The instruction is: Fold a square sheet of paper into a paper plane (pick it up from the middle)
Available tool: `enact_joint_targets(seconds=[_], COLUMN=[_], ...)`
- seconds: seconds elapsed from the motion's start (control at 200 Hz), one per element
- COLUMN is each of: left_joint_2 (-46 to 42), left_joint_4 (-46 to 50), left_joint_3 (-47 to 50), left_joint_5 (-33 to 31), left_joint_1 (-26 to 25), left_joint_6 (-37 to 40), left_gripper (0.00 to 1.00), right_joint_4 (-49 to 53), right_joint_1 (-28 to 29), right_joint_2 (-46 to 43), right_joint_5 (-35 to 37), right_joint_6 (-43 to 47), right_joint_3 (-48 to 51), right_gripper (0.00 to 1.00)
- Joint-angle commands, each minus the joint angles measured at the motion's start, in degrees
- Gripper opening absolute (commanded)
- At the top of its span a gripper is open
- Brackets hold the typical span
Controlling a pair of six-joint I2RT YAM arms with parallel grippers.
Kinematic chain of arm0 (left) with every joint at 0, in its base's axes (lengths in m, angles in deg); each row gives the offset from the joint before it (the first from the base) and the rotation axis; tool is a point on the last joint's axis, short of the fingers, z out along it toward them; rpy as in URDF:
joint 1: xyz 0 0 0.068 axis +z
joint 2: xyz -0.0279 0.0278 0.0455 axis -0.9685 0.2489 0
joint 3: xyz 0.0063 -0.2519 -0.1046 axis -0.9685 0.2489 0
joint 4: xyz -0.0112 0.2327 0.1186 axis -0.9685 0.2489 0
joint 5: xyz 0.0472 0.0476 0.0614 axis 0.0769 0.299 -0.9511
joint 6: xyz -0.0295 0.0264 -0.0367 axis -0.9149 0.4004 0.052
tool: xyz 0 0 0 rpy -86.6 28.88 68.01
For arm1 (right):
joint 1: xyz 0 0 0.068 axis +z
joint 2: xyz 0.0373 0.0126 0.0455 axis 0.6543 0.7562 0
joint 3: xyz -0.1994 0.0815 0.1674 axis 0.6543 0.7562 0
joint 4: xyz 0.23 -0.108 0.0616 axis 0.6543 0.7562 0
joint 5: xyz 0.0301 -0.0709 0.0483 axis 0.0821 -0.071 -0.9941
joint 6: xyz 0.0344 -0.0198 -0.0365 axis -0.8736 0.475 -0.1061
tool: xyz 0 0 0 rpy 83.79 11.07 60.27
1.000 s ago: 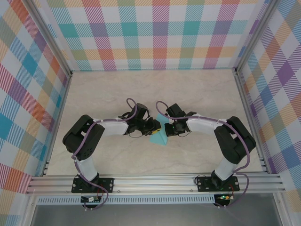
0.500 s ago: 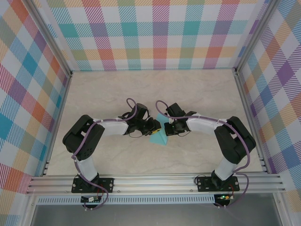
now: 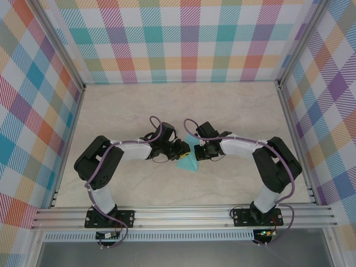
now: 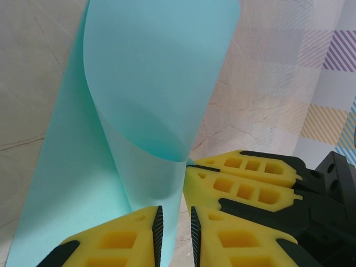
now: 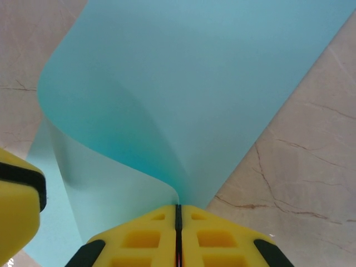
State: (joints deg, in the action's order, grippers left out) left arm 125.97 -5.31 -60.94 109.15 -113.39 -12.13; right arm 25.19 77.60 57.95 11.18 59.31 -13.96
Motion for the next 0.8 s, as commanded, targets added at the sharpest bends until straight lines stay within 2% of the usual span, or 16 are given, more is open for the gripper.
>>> enact_joint_targets(seconds=[0.0,0.24,0.635,0.795], left_joint_2=[-0.45,-0.72,1.18,2.3], left_joint_4=[0.64,0.49,-6.82,-6.39], left_joint_3=[-0.66,-0.59,-0.33,-0.38], left_joint_5=[-0.36,-0.28,2.14,1.7], left_joint_1=[-0.89,-0.86,-0.86,-0.85], left_joint_6=[1.39,1.33,-3.72,-4.05], left_gripper=[0.23,0.21,0.16,0.15], right_joint_4=[0.27,0.01,0.2,0.25], right_joint_1=[-0.35,-0.35,-0.37,-0.35], right_joint_2=[1.33,1.83,1.53,1.39], right_joint_5=[0.2,0.53,0.73,0.73], right_joint_6=[0.02,-0.37,-0.47,-0.43], right_joint_3=[-1.28,-1.06,-0.93,-0.81], right_gripper=[0.09,0.09,0.09,0.09])
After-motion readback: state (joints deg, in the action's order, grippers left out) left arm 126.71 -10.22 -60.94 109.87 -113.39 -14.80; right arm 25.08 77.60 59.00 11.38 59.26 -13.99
